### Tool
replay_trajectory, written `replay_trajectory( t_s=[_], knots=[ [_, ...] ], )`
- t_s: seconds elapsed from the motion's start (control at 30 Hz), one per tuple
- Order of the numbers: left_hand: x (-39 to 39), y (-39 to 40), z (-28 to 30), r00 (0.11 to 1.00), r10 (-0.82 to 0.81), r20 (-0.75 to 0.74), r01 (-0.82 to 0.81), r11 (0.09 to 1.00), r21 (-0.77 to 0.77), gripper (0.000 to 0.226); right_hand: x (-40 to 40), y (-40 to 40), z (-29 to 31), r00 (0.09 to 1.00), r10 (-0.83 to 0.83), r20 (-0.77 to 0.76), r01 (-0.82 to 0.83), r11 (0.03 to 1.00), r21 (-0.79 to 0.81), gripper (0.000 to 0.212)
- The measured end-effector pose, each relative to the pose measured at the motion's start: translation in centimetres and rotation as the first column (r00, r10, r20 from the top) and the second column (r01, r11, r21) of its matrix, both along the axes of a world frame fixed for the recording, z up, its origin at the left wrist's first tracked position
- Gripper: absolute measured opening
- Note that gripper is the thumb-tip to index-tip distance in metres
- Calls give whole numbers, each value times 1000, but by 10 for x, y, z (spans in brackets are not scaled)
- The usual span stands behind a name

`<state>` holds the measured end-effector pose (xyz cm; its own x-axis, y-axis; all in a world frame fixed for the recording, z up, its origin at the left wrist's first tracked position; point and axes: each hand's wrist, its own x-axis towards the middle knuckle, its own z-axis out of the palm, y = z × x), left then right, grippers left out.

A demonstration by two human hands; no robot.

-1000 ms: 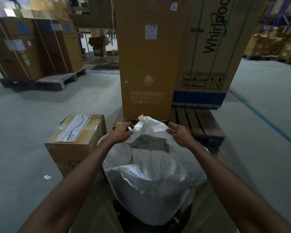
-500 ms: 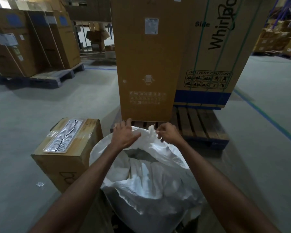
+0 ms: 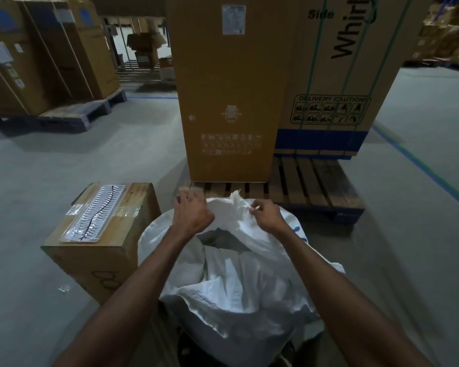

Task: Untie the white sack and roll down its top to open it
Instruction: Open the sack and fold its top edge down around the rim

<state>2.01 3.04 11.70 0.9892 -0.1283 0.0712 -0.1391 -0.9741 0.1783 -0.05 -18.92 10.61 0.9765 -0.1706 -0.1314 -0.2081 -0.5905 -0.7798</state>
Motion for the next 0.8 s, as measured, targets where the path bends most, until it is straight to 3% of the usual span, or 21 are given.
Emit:
replay_trajectory(
  t_s=[0.13, 0.23, 0.33, 0.4, 0.43, 0.5, 0.53, 0.6, 0.67, 0.73, 0.8],
  knots=[
    [-1, -18, 2, 895, -372, 247, 366, 928, 69, 79, -3, 6, 16, 975, 180, 132, -172, 982, -72, 33],
    [9, -35, 3, 870, -469, 150, 461, 883, 85, 64, -12, 1, 34, 931, 344, 120, -330, 936, -123, 51],
    [17, -37, 9, 864, -490, 119, 493, 870, 3, 33, -14, -10, 48, 933, 350, 85, -335, 930, -151, 39],
    [18, -36, 11, 851, -522, 55, 524, 851, -37, 26, -14, -15, 53, 935, 348, 69, -330, 923, -197, 29],
    [16, -36, 11, 855, -519, 2, 518, 853, -61, 27, -15, -14, 55, 937, 345, 51, -322, 913, -250, 21],
    [14, -36, 8, 884, -452, -119, 427, 885, -188, 39, -19, -9, 49, 949, 312, 50, -243, 823, -513, 12],
    [14, -35, 7, 900, -405, -159, 351, 892, -283, 46, -23, -5, 41, 952, 292, 92, -168, 749, -641, 28],
    [13, -32, 5, 924, -329, -196, 205, 856, -474, 56, -39, 8, 24, 943, 289, 163, -73, 660, -747, 57],
    [12, -31, 6, 932, -275, -238, 78, 789, -609, 53, -54, 18, 6, 929, 308, 205, -28, 612, -790, 59],
    [10, -34, 7, 905, -267, -331, -15, 759, -651, 44, -57, 20, -8, 926, 298, 233, -13, 641, -768, 39],
    [6, -37, 5, 885, -295, -361, -12, 759, -651, 47, -52, 16, -11, 949, 238, 207, -72, 803, -591, 28]
  ],
)
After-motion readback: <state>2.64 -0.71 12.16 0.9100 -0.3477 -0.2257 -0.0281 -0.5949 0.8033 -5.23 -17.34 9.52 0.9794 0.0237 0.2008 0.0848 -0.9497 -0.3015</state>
